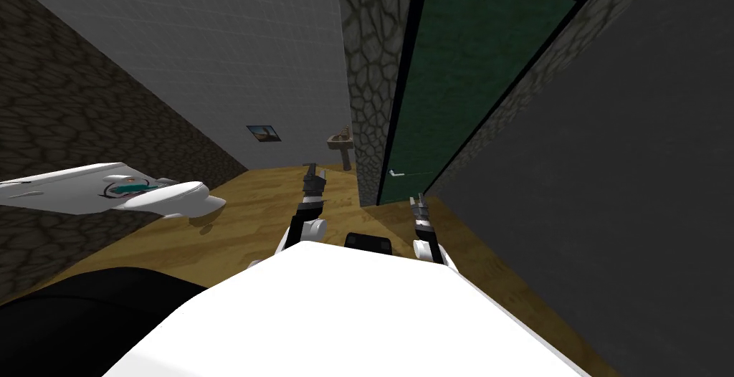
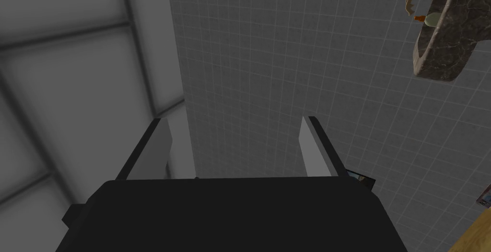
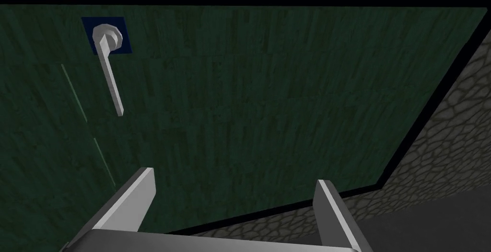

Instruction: Pull the door open

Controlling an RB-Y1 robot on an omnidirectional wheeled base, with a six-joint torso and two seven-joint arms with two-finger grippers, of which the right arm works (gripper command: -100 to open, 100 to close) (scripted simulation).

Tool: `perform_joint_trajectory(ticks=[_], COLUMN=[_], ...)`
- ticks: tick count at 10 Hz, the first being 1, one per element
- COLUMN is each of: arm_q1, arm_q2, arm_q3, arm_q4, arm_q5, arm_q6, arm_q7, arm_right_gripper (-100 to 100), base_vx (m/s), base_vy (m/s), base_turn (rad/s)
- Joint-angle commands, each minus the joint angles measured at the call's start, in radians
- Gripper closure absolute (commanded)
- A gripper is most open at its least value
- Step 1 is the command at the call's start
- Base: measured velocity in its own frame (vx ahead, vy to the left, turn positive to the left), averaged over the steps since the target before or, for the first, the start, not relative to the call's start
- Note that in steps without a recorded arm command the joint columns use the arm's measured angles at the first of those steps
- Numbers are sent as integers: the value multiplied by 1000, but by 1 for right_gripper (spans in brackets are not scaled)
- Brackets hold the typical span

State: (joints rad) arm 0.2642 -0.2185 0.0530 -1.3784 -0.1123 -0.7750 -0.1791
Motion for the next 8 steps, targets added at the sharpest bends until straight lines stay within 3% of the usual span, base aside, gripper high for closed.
perform_joint_trajectory(ticks=[1, 2, 5, 8], arm_q1=[-11, -23, -36, -72], arm_q2=[-9, -22, -34, -70], arm_q3=[1, 5, 8, 18], arm_q4=[42, 76, 133, 248], arm_q5=[-2, -4, -7, -14], arm_q6=[-8, -22, -36, -77], arm_q7=[-7, -17, -26, -53], arm_right_gripper=[-100, -100, -100, -100], base_vx=[63, 55, 49, 69], base_vy=[-13, -9, -11, -20], base_turn=[64, 123, 83, 171])
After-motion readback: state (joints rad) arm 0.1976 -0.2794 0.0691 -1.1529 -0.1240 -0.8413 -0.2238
